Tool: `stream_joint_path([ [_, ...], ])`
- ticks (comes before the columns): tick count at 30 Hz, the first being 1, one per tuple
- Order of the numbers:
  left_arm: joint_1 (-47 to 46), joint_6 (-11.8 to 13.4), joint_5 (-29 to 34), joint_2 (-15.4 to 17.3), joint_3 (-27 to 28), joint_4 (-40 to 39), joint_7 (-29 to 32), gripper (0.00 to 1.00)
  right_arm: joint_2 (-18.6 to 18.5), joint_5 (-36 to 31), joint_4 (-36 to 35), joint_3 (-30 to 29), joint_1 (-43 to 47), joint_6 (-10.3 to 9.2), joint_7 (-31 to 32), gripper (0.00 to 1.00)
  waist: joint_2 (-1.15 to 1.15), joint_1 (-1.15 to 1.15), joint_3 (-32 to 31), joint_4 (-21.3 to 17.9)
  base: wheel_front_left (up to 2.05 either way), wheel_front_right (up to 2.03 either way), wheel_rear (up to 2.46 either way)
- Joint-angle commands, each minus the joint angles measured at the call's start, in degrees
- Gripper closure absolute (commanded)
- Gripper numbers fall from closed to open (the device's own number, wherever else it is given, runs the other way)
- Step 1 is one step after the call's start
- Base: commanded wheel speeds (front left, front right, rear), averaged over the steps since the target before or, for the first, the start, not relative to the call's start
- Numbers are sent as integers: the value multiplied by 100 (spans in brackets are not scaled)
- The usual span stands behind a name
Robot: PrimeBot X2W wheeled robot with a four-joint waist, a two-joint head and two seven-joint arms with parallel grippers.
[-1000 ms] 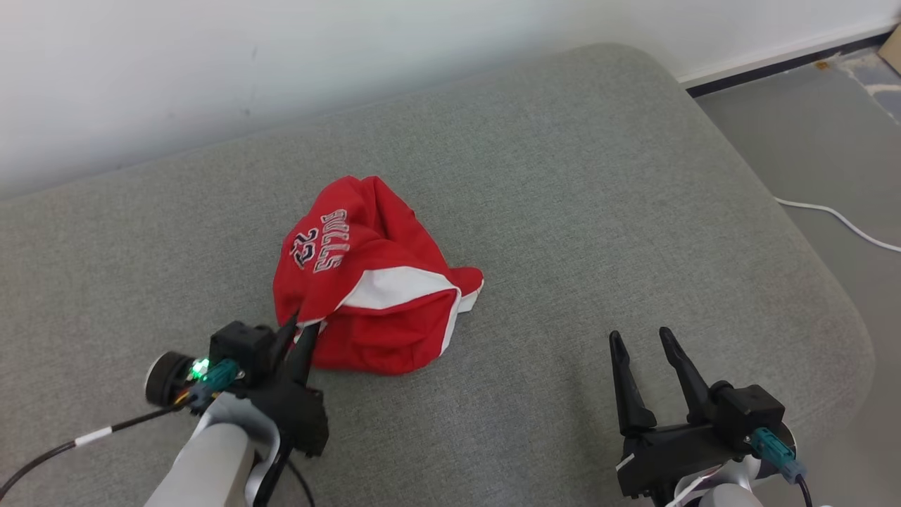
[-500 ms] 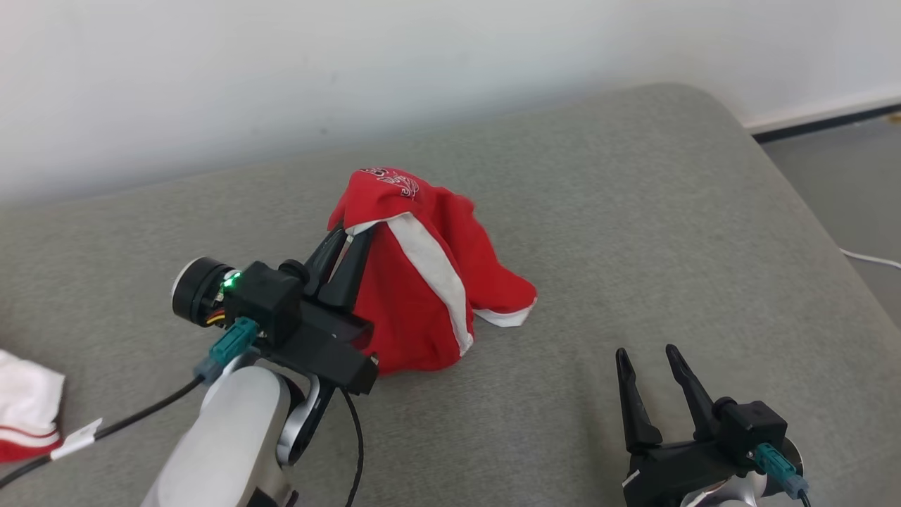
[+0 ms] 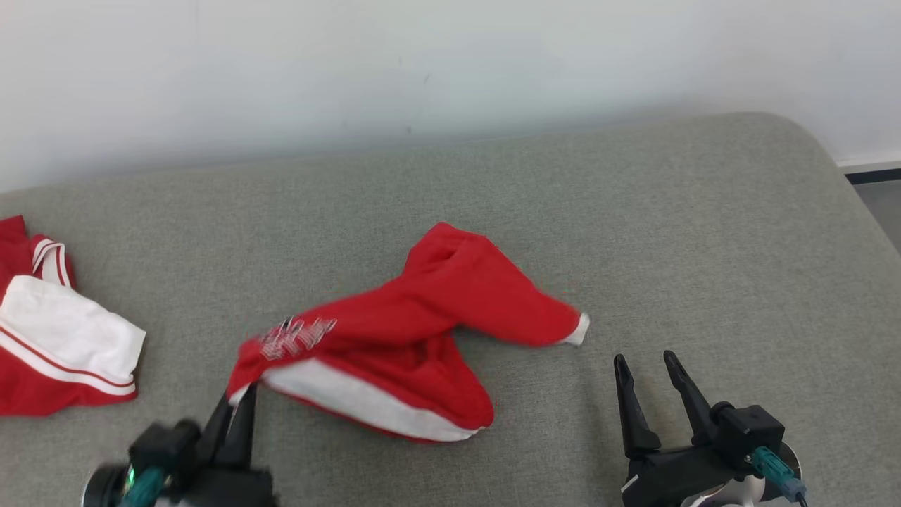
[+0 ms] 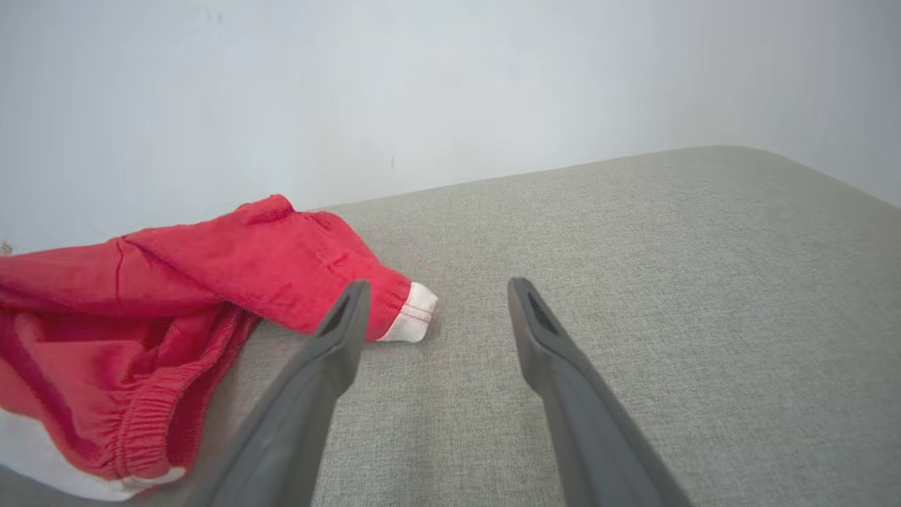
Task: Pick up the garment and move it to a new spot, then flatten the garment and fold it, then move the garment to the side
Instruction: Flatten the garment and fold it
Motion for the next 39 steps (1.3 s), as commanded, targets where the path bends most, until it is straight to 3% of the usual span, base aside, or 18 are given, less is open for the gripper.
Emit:
stream_joint_path([
  [1, 238, -25, -102, -25, 97, 23, -19, 100, 5, -8, -18, -31, -19, -13, -4, 0, 0, 1, 53, 54, 0, 0, 0],
  [8, 727, -148, -96, -220, 222, 390, -19, 100, 6, -56, 20, -60, -52, -13, -3, 0, 0, 1, 84, 178, 0, 0, 0],
  [9, 708, -164, -42, -227, 246, 432, -19, 62, 5, -66, 24, -55, -56, -13, -4, 0, 0, 1, 78, 204, 0, 0, 0],
  [10, 658, -152, -5, -275, 314, 395, -19, 0, 5, -70, 29, -55, -54, -13, -3, 0, 0, 1, 67, 232, 0, 0, 0],
  [22, 1040, -76, 666, -630, 1273, -1028, -19, 0, 5, -50, 27, -74, 92, -13, -3, 0, 0, 1, -151, 514, 0, 0, 0],
  [27, 1245, 73, 878, -824, 1777, -1565, -19, 0, 7, -6, 41, 36, 120, -13, -3, 0, 0, 1, -191, 579, 0, 0, 0],
  [39, 1460, -83, 1110, -1059, 2298, -1559, -19, 0, 3, 379, 707, 1416, -250, -13, 260, 0, 0, 1, -275, 811, 0, 0, 0],
])
